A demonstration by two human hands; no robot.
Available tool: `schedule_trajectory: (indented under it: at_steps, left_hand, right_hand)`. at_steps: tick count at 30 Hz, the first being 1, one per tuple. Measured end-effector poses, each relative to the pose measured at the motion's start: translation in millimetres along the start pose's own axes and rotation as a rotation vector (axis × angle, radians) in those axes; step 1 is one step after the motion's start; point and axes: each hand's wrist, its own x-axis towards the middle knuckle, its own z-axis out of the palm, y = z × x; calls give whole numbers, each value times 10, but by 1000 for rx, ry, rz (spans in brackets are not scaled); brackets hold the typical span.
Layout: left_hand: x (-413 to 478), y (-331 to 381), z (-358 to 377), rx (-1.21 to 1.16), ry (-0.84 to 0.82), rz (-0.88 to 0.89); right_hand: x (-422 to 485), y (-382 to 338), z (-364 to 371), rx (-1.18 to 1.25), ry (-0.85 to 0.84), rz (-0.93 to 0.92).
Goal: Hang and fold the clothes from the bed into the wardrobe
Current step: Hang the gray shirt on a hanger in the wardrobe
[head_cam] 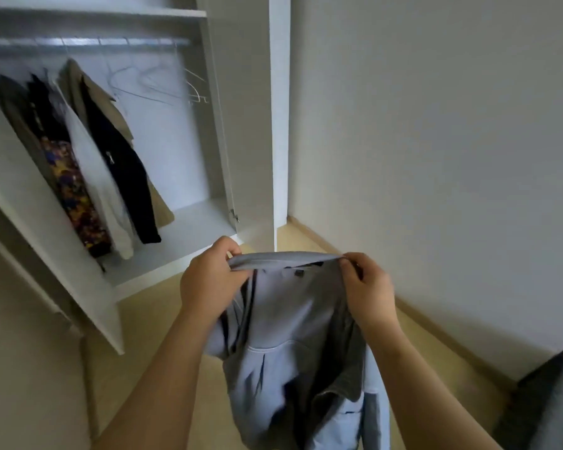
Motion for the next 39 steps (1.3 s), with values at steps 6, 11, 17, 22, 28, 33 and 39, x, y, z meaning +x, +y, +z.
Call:
schedule_trajectory:
  at_steps: [6, 11, 17, 22, 28, 33, 39]
  left_hand:
    - [663, -618, -418, -9, -453, 97]
    - [998, -1058, -583, -131, -425, 58]
    - [1392, -1443, -593, 19, -293, -2]
    - [1942, -1640, -549, 62, -72, -103]
    - [2897, -1717, -324, 29, -20, -165]
    - [3623, -1847, -150, 121, -157, -136]
    - [4061, -2264, -72, 331, -44, -359]
  right_hand:
    - [510, -294, 805, 44, -80, 36]
    - [775, -348, 1316, -52, -306, 62]
    - [1172, -436, 1992, 11, -514, 74]
    - [1717, -520, 2592, 8, -766, -214]
    - [2737, -506, 3207, 97, -770, -211]
    - [3574, -653, 3717, 243, -693, -149]
    - [3988, -817, 4362, 364, -760, -60]
